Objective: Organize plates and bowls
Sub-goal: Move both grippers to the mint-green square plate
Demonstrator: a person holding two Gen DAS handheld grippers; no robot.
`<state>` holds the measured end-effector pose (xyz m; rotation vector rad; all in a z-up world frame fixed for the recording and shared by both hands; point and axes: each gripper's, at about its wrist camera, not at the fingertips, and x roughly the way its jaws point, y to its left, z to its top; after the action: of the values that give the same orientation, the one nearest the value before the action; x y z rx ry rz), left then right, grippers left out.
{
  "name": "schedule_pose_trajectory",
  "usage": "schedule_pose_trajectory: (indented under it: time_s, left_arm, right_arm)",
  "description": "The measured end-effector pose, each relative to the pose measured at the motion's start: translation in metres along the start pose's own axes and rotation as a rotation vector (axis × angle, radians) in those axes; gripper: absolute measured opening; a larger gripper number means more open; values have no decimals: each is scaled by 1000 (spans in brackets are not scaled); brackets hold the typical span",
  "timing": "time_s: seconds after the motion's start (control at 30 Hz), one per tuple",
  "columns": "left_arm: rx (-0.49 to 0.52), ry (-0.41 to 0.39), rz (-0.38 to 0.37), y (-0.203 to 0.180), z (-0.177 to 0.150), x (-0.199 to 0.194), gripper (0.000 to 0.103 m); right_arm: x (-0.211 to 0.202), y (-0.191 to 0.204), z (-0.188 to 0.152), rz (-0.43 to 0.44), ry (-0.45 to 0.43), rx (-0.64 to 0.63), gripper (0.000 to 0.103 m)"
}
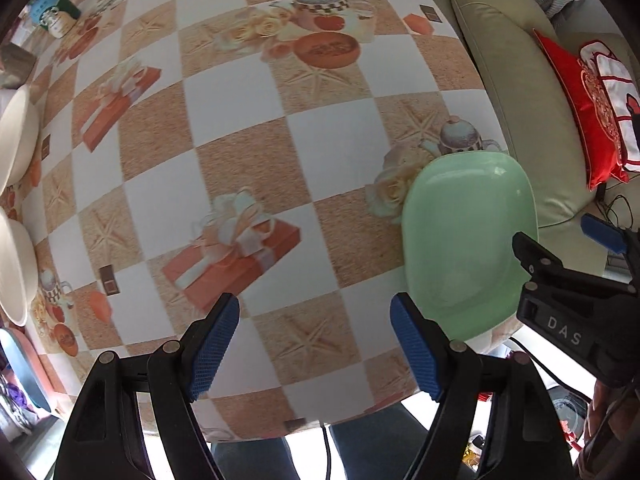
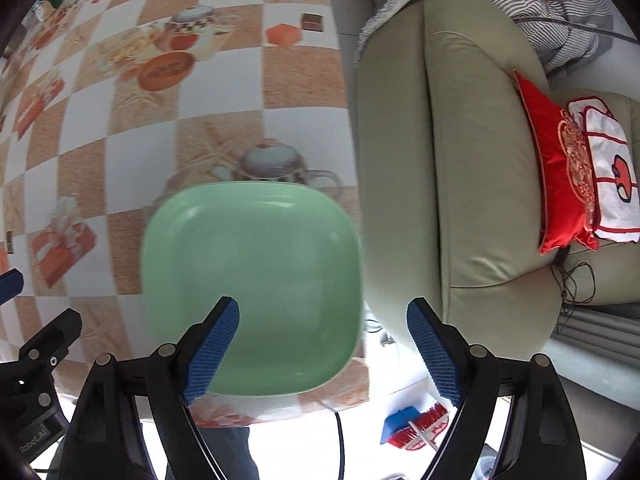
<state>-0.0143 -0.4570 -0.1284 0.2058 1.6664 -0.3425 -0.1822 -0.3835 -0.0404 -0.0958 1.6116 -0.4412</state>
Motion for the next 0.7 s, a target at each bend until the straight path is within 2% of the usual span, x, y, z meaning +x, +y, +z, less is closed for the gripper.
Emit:
schedule_pose_trajectory:
  time_s: [0.17,0.23,0.3,0.4,0.47,0.57,0.7]
  left_arm:
    - [26,33,52,-26,19,22,81]
    - [54,48,106,-28,16,34,81]
    - [58,59,118,-29,17,40,81]
    - [33,65,91,-25,19,42,82]
    - [30,56,111,-16,14,42,82]
    - [26,44,124,-9,7,38,82]
    - [-18,50,100,36,-5,24,82]
  right_arm:
    - [22,-21,-6,-89,24,-18,87]
    - [32,-20,-8,-96,34,-34,87]
    - [45,-26,-8,-98,50,-70,87]
    - [51,-17,-11,-61,61,-125,87]
    - [52,-11,-15,-21,55,-144,87]
    - [49,3,-18,-11,36,-168,87]
    - [43,27,-20,74,33,-208,87]
